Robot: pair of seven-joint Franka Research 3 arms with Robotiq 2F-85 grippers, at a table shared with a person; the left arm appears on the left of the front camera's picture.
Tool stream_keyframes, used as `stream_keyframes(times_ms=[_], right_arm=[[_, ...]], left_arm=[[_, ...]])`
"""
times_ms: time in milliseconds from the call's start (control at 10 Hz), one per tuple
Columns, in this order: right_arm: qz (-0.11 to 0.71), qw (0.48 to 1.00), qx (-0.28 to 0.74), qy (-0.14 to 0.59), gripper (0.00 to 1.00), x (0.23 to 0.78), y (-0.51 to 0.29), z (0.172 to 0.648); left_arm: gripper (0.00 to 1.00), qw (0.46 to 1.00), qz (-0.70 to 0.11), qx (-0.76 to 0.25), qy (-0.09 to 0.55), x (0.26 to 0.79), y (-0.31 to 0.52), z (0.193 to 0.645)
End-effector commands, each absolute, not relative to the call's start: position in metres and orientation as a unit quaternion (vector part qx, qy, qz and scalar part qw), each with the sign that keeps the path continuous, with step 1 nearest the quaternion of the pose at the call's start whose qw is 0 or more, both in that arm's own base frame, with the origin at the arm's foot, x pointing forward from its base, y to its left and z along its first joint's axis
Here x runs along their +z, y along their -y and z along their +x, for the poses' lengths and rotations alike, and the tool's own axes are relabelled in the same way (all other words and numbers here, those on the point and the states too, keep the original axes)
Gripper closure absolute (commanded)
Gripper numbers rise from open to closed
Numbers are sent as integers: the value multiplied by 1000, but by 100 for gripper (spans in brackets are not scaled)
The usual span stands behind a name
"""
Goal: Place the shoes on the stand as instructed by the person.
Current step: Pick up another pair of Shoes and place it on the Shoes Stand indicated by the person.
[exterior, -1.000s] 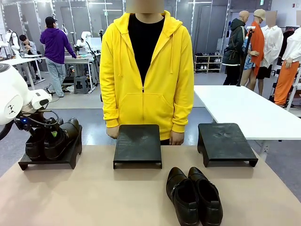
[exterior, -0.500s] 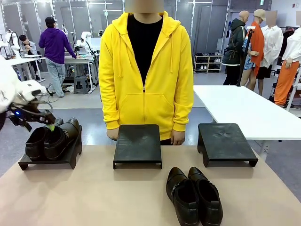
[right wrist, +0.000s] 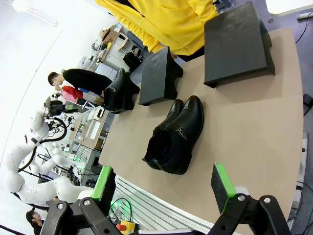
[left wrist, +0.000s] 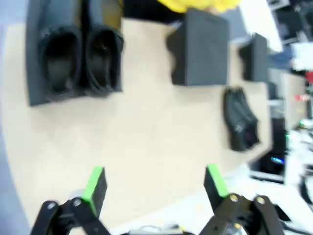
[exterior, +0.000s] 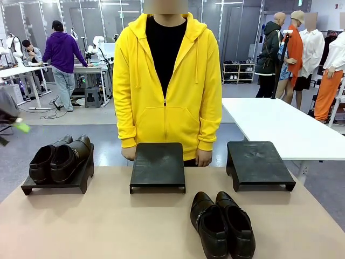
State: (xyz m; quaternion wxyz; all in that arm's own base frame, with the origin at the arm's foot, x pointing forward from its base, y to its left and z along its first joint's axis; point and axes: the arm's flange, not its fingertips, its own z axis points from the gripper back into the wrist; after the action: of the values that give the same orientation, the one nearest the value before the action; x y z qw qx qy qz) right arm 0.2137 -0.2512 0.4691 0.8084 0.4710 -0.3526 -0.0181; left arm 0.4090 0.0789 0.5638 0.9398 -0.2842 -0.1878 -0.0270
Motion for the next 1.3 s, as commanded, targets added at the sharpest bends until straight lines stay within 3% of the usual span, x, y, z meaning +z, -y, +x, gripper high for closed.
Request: stream_keyframes(times_ms=[0, 200, 300, 500, 1000, 1200], right_arm=[[473, 805, -14, 357, 0, 470, 251, 213], [473, 805, -14, 357, 0, 470, 251, 213], [473, 805, -14, 357, 0, 470, 251, 213], [473, 805, -14, 357, 0, 470, 251, 213], [473, 805, -14, 357, 0, 470, 251, 213], [473, 805, -14, 357, 0, 470, 251, 213]], left_arm=[[0, 906, -391, -39, 158, 555, -128, 358], [0, 868, -466, -47, 163, 530, -175, 316], [0, 825, -541, -65, 148, 510, -202, 302], [0, 770, -617, -66, 149, 472, -245, 292], [0, 729, -663, -80, 152, 426, -283, 314], [0, 736, -655, -61, 160, 422, -264, 294]])
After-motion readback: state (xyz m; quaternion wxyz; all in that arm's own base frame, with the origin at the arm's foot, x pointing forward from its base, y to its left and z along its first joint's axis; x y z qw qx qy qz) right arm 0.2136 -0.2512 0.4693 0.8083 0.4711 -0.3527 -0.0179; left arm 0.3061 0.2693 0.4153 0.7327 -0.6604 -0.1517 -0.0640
